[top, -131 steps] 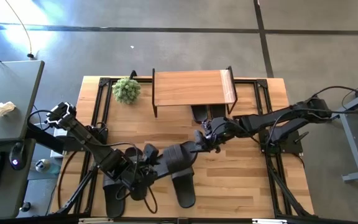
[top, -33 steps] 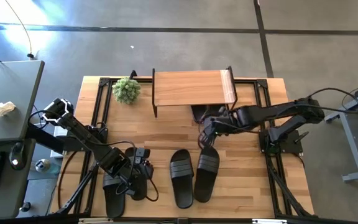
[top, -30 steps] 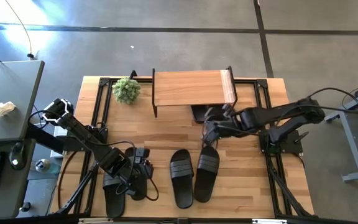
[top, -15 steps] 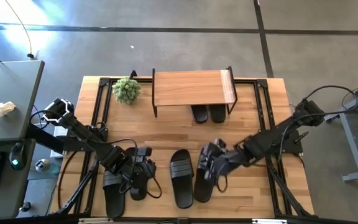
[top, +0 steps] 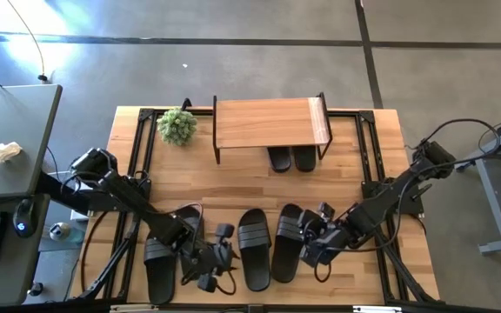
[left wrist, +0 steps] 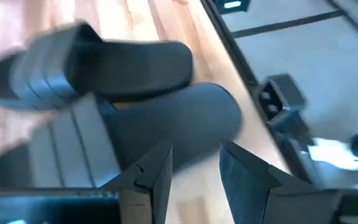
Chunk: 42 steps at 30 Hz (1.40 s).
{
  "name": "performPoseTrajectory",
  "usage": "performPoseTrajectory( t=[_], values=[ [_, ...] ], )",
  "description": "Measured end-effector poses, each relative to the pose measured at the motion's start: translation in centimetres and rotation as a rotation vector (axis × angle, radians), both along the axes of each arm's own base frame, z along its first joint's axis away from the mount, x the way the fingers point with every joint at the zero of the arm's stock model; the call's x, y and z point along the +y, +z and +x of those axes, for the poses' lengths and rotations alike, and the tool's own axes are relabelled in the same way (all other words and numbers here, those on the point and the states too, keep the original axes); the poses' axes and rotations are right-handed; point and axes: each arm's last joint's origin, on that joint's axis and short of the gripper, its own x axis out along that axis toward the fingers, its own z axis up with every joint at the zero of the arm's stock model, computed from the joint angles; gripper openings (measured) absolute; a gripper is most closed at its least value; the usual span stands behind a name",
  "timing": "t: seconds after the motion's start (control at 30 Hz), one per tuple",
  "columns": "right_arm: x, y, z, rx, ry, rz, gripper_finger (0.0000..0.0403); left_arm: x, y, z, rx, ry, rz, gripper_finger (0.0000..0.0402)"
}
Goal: Pick and place slides into the shelf
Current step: Put the black slipper under the shelf
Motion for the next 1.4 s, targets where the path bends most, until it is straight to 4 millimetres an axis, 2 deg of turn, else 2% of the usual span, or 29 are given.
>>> performPoseTrajectory(
  t=[0.13, 0.33, 0.57, 0.73, 0.93, 1.03, 1.17, 1.4],
  values=[
    [0.2, -0.3, -1.0, 0.047, -0.021, -0.039, 0.0082, -0.1, -0.7, 0.9, -0.008, 0.048, 0.136, 0.0118],
    [0.6, -0.4, -2.1, 0.092, -0.005, -0.079, 0.0100, -0.5, -1.4, 2.4, -0.024, 0.068, 0.215, 0.0125],
    [0.8, -0.5, -2.8, 0.115, 0.016, -0.114, 0.0103, -0.9, -3.1, 3.6, 0.026, 0.109, 0.314, 0.0199],
    [0.7, -0.6, -3.0, 0.127, 0.015, -0.141, 0.0103, -0.5, -3.9, 3.8, 0.060, 0.147, 0.415, 0.0255],
    [0.5, -0.6, -3.0, 0.135, 0.014, -0.156, 0.0103, -0.3, -5.6, 3.9, 0.133, 0.129, 0.457, 0.0285],
    [0.5, -0.6, -3.0, 0.134, 0.010, -0.162, 0.0103, -0.1, -6.3, 3.8, 0.150, 0.159, 0.514, 0.0281],
    [0.5, -0.6, -3.0, 0.127, 0.005, -0.171, 0.0103, 0.2, -6.3, 4.0, 0.135, 0.193, 0.541, 0.0257],
    [0.4, -0.6, -3.1, 0.127, 0.003, -0.181, 0.0103, 1.2, -6.3, 4.4, 0.141, 0.230, 0.561, 0.0172]
  ],
)
